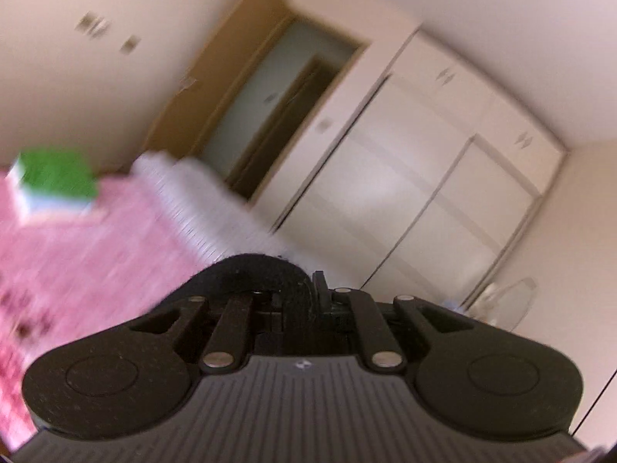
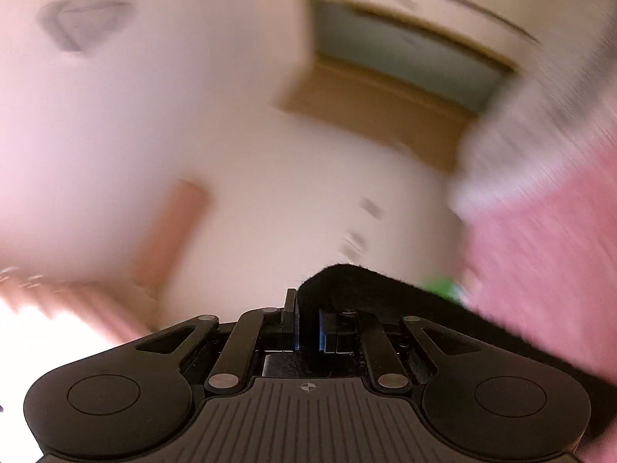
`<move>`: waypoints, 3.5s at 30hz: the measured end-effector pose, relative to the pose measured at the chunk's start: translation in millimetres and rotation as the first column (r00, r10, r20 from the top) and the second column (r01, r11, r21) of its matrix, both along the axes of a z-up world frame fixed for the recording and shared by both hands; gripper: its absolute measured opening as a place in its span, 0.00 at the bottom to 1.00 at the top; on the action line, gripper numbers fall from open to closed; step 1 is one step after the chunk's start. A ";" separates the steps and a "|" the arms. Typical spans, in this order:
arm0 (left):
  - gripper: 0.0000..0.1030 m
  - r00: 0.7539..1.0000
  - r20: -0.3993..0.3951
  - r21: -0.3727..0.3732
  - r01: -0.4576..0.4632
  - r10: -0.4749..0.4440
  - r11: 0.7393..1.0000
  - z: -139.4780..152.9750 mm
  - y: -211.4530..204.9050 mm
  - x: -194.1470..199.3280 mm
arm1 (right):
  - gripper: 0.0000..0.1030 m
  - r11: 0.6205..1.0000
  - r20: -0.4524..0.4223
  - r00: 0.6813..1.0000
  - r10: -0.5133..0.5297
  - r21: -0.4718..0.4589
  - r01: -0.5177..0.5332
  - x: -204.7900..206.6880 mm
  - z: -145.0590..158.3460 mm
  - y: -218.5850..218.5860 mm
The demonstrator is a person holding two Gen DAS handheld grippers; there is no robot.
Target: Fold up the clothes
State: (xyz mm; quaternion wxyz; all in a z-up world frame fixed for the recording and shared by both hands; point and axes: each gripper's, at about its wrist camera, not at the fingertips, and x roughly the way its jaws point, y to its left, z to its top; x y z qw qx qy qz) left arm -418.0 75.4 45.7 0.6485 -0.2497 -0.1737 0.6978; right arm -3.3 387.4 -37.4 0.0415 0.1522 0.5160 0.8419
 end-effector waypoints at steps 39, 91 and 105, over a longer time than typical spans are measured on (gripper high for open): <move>0.08 0.746 0.056 0.050 0.662 -0.664 0.748 105.8 351.4 -87.0 | 0.07 0.718 0.093 0.714 -0.694 0.163 0.677 -73.7 193.9 -17.8; 0.17 0.893 0.017 -0.921 0.189 -0.449 0.341 -302.3 85.6 -34.6 | 0.41 0.703 0.901 0.426 0.082 -0.355 0.616 -46.3 -198.3 -202.9; 0.25 0.951 0.239 -0.835 0.304 -0.194 0.458 -393.2 121.8 -77.2 | 0.49 0.713 0.897 0.442 -0.001 -0.309 0.629 -70.1 -283.6 -157.2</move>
